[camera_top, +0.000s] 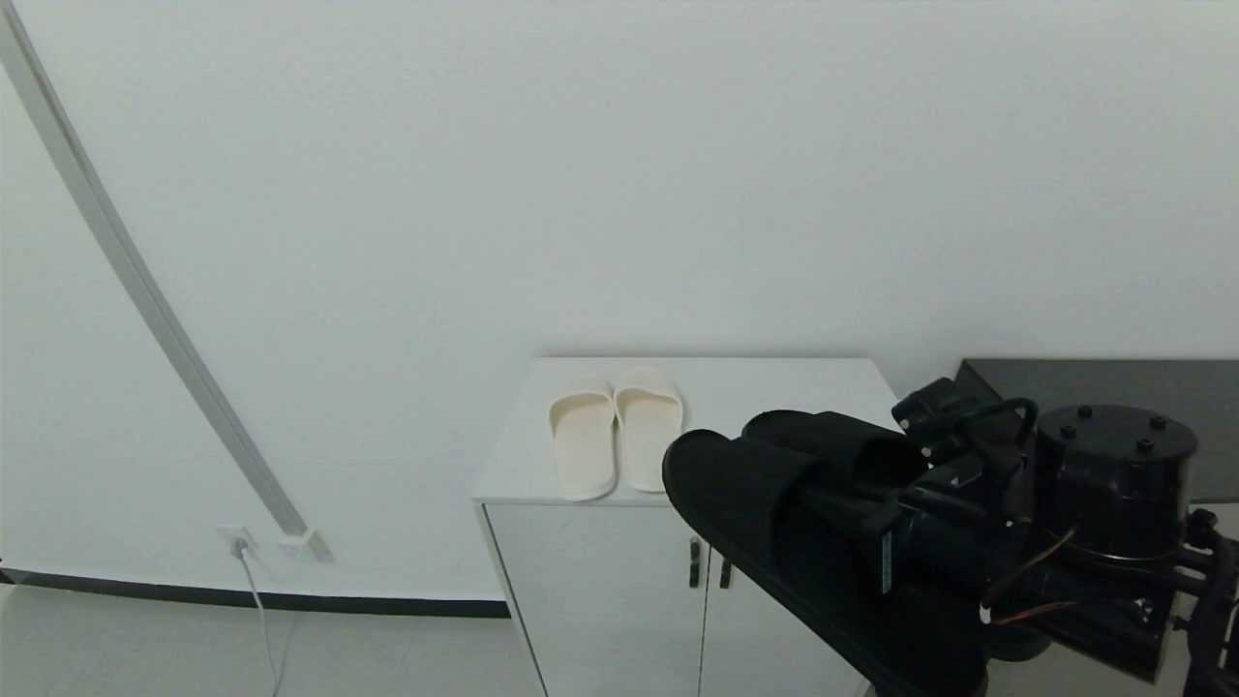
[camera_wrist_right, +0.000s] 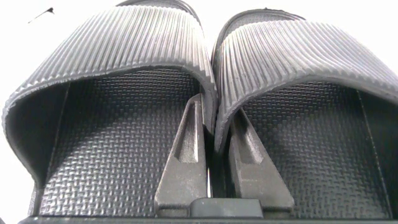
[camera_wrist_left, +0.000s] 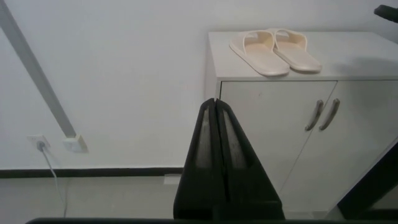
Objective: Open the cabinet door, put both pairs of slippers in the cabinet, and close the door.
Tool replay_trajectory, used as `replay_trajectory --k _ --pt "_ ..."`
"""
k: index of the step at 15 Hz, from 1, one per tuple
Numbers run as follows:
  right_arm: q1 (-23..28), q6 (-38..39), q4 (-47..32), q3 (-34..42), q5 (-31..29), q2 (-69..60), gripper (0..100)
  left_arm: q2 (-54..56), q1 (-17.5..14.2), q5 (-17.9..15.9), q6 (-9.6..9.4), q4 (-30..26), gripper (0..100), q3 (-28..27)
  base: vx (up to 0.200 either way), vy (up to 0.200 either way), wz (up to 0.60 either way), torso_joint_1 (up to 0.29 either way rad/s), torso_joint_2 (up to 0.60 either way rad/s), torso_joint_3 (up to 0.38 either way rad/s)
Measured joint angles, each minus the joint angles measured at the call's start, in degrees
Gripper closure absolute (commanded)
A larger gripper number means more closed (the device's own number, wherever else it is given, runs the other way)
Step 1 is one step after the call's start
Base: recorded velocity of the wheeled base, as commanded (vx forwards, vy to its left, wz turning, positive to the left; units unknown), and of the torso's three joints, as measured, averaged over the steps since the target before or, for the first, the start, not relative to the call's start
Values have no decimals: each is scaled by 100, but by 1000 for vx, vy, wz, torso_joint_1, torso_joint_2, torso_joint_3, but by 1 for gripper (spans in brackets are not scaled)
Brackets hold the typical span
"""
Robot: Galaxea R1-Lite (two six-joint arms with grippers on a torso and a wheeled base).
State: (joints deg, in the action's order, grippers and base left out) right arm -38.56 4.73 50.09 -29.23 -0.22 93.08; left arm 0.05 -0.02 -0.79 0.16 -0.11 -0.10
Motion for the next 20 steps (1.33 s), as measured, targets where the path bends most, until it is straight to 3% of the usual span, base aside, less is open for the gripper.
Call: replay_trajectory --k 20 --pt "22 -323 27 193 29 -9 100 0 -2 1 0 -2 100 0 0 0 0 -11 24 12"
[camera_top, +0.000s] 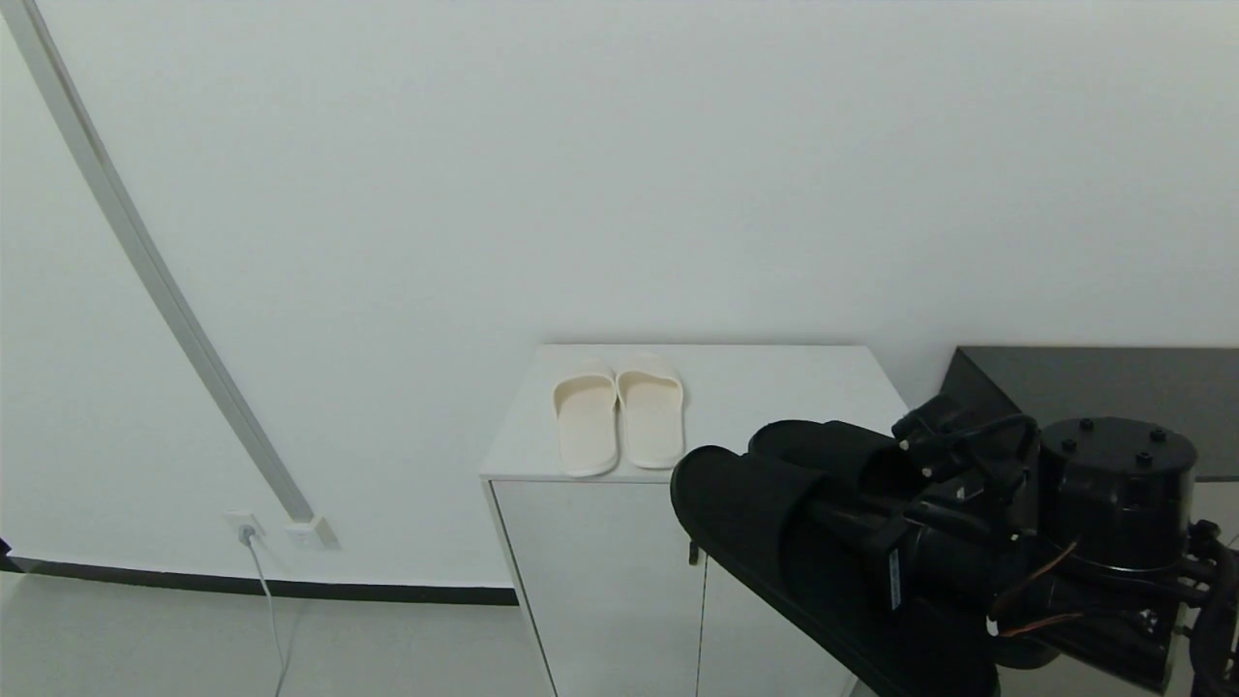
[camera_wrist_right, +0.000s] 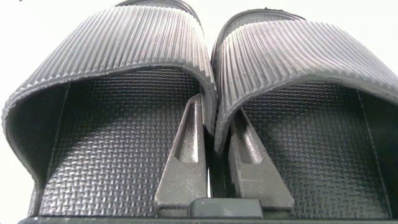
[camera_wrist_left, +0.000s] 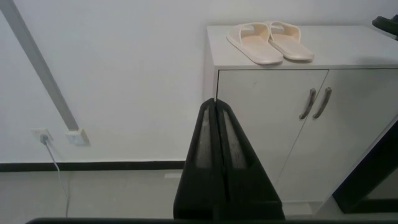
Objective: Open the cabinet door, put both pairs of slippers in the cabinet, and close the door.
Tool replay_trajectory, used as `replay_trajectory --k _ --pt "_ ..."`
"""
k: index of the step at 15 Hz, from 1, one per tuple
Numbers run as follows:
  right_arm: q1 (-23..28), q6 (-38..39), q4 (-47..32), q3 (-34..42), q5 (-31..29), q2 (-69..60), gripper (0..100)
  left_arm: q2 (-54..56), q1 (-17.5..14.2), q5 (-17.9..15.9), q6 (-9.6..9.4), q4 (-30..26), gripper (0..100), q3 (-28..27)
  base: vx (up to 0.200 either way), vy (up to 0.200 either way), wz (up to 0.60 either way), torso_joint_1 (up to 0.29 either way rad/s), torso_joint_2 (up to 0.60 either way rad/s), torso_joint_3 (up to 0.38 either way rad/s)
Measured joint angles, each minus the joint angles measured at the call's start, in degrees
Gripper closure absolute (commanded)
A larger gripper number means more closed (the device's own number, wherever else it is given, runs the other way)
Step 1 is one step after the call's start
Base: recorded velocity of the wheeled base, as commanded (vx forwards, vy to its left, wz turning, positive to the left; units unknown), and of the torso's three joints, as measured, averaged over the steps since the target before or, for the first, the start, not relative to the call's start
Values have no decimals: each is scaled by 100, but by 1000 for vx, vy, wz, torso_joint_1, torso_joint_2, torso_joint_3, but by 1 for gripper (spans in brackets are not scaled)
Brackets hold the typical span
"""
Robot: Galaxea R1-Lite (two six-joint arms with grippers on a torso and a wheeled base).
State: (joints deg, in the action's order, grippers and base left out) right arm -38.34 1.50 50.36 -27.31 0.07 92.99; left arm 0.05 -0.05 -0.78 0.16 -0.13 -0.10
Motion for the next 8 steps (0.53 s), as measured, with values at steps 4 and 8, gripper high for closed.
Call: replay_trajectory --k 4,8 --pt "-5 -104 0 39 17 6 100 0 -5 0 0 9 100 -1 0 0 -300 2 2 -1" --pt "-13 -106 -5 50 0 11 100 0 5 0 0 -7 100 0 0 0 0 0 0 0"
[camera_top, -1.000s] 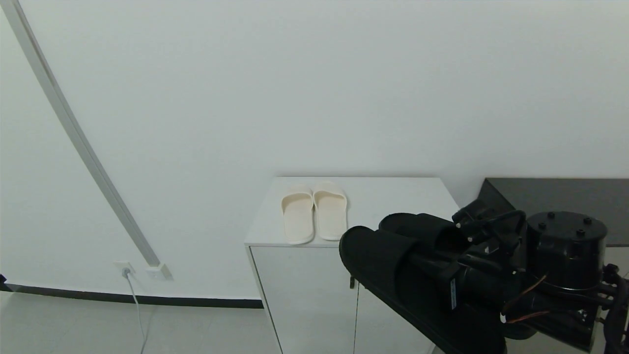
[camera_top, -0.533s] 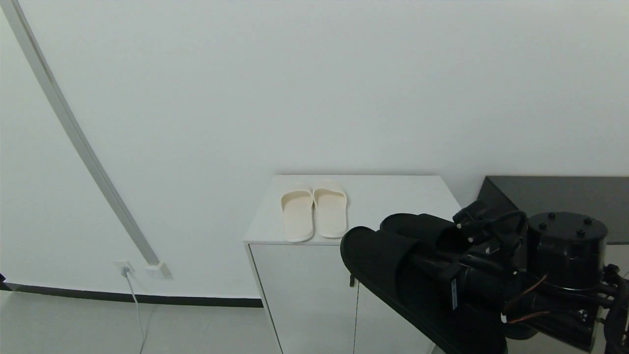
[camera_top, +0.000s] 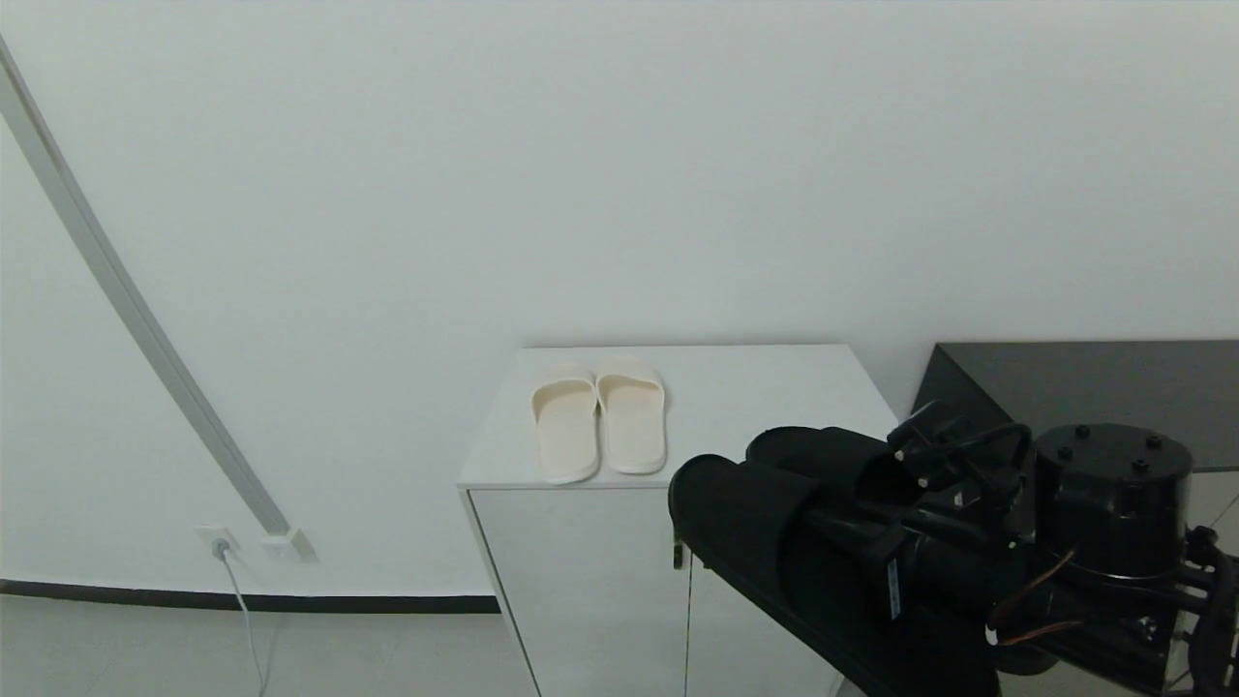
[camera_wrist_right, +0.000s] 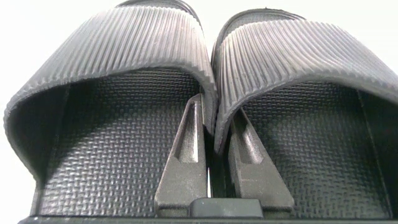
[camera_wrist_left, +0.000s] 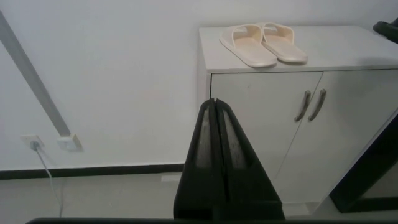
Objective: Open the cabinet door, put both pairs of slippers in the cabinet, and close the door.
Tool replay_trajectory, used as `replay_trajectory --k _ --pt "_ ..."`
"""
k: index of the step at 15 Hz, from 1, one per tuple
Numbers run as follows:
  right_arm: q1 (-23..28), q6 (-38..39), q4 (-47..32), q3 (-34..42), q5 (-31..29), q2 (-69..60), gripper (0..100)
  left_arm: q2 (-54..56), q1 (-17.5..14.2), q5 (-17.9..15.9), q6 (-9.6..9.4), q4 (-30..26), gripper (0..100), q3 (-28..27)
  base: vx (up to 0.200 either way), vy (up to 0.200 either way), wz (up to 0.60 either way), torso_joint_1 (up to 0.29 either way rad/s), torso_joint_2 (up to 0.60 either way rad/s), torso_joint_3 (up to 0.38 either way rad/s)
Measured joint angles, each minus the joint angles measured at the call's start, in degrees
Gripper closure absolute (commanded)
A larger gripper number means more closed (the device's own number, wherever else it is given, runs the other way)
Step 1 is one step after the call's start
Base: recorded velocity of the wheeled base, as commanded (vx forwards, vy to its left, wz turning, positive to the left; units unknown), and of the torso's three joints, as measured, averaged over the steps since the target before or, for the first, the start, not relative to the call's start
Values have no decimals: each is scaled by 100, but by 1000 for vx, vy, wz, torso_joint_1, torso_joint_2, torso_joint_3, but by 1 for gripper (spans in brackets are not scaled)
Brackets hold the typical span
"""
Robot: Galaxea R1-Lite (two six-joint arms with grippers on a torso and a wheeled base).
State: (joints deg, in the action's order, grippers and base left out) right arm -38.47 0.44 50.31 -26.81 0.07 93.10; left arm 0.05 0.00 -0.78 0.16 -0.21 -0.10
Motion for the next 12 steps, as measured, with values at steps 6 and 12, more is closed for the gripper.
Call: replay_trajectory --k 6,12 --pt "-55 0 10 57 35 -2 100 0 -5 7 2 13 100 0 0 0 0 -66 148 82" --pt "-85 0 11 90 26 -24 100 0 -7 7 0 11 100 0 0 0 0 -156 350 191"
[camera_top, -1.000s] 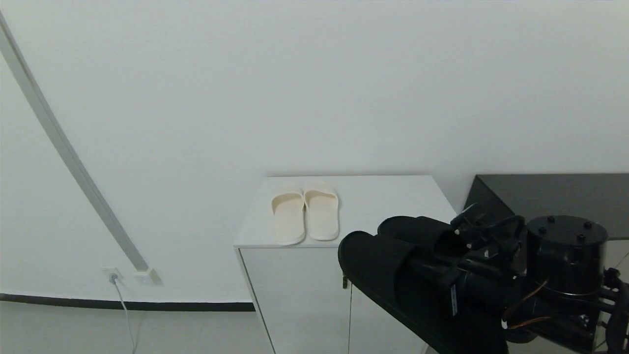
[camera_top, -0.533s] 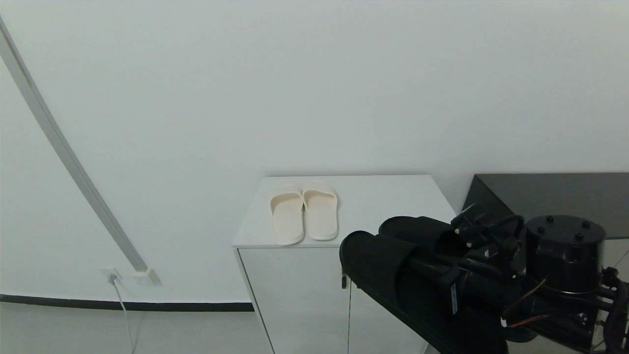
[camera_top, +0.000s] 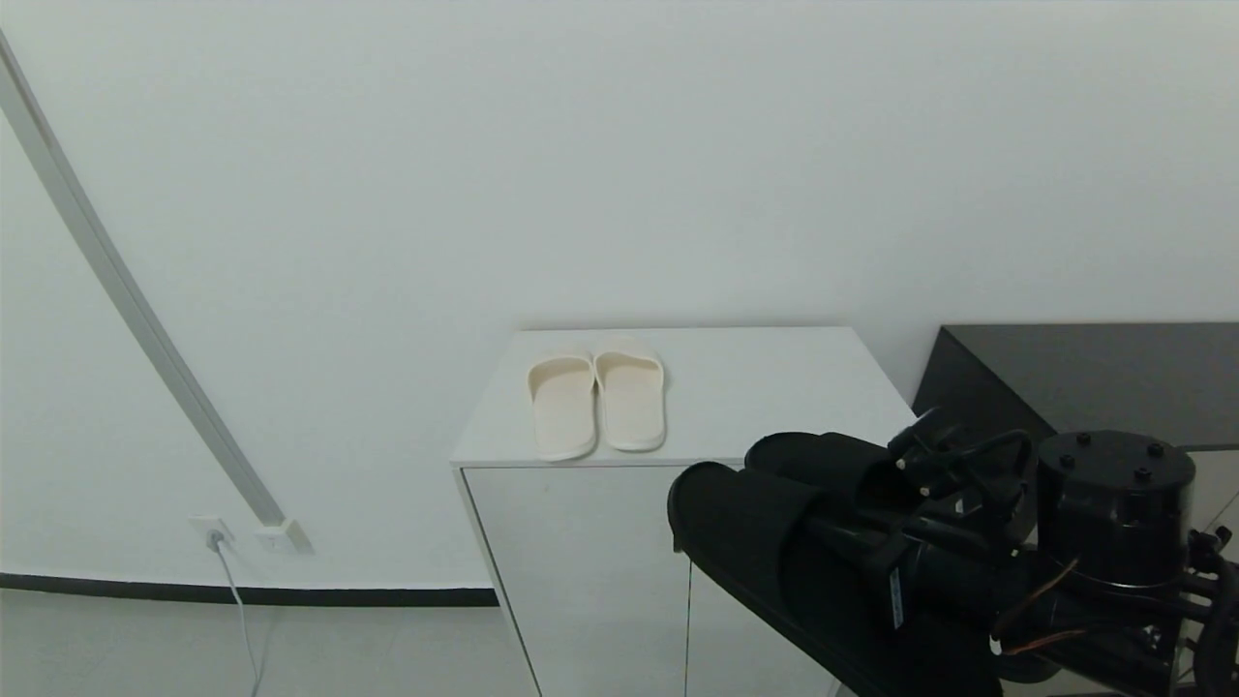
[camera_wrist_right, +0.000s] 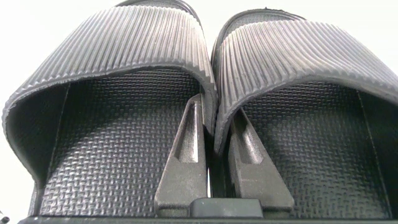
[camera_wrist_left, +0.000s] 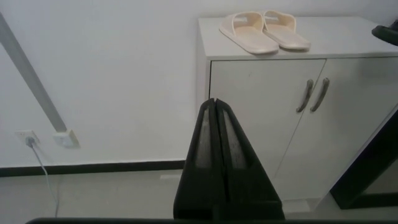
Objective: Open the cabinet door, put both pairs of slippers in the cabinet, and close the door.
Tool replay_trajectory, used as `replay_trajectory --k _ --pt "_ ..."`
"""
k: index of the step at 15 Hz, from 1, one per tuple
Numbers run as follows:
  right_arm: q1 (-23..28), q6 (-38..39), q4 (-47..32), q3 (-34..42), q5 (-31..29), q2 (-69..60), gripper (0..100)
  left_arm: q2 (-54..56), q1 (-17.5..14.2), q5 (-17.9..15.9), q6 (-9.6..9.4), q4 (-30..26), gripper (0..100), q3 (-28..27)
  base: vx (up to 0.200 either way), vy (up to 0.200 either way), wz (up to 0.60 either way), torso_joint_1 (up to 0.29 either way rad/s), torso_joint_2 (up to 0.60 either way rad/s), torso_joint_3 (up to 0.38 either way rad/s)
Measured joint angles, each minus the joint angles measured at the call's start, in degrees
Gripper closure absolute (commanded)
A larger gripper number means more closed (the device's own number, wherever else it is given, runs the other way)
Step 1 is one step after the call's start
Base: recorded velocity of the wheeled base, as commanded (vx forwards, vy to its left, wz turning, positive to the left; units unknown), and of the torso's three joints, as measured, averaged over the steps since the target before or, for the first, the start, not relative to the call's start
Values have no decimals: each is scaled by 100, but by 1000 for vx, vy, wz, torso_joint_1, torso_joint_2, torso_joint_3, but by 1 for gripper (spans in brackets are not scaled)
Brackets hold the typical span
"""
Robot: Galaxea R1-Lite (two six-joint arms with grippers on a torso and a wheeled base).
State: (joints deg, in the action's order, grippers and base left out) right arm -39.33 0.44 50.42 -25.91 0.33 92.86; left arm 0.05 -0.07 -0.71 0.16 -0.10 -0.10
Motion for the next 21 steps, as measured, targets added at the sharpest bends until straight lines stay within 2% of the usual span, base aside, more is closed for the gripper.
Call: replay_trajectory --k 1,8,21 --pt "-11 -1 -1 6 -4 -9 100 0 0 0 5 0 0 0 0 0 0 -159 364 207" --pt "-67 0 84 59 -20 -18 100 0 5 2 9 0 0 0 0 0 0 -169 397 224" --pt "-55 7 79 83 -9 34 100 0 0 2 6 0 0 0 0 0 0 -206 529 321"
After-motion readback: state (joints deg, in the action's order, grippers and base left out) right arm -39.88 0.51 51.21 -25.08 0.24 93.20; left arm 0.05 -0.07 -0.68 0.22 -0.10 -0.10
